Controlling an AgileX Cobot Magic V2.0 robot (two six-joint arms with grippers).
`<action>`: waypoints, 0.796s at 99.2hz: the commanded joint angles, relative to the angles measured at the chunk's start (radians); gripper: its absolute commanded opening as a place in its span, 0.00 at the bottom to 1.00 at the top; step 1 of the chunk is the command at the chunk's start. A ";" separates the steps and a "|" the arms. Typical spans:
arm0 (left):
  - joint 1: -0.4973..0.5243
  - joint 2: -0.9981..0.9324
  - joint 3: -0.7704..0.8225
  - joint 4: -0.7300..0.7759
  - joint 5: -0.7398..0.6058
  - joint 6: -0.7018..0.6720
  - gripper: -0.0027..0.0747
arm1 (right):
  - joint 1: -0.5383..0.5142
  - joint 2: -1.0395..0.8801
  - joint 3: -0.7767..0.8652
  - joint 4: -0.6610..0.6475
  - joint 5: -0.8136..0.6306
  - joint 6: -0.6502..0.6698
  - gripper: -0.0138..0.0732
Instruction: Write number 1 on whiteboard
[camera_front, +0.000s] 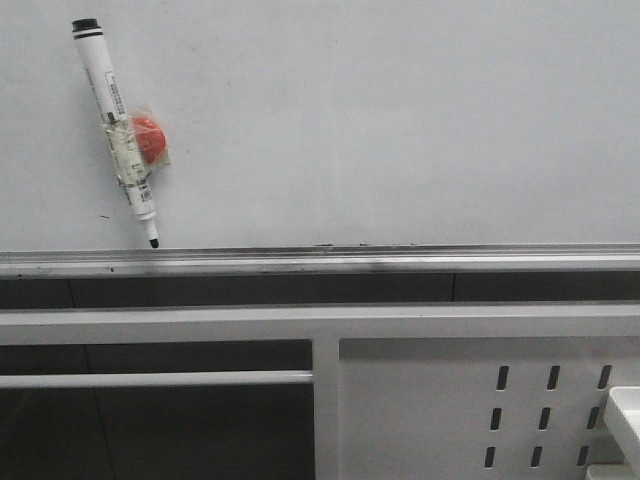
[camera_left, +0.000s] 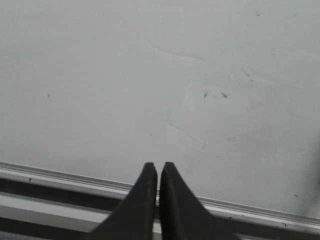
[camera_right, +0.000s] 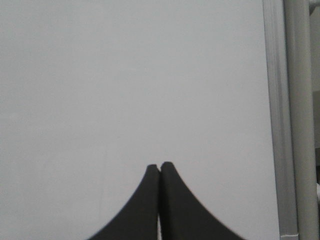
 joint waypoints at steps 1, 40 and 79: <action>0.002 -0.020 0.001 -0.007 -0.042 -0.003 0.01 | 0.003 -0.018 -0.019 0.007 -0.022 0.002 0.08; 0.000 0.262 -0.350 -0.012 -0.036 -0.003 0.01 | 0.036 0.232 -0.447 0.063 0.570 0.002 0.08; -0.006 0.331 -0.357 -0.008 -0.233 -0.003 0.02 | 0.037 0.299 -0.458 0.076 0.506 0.002 0.08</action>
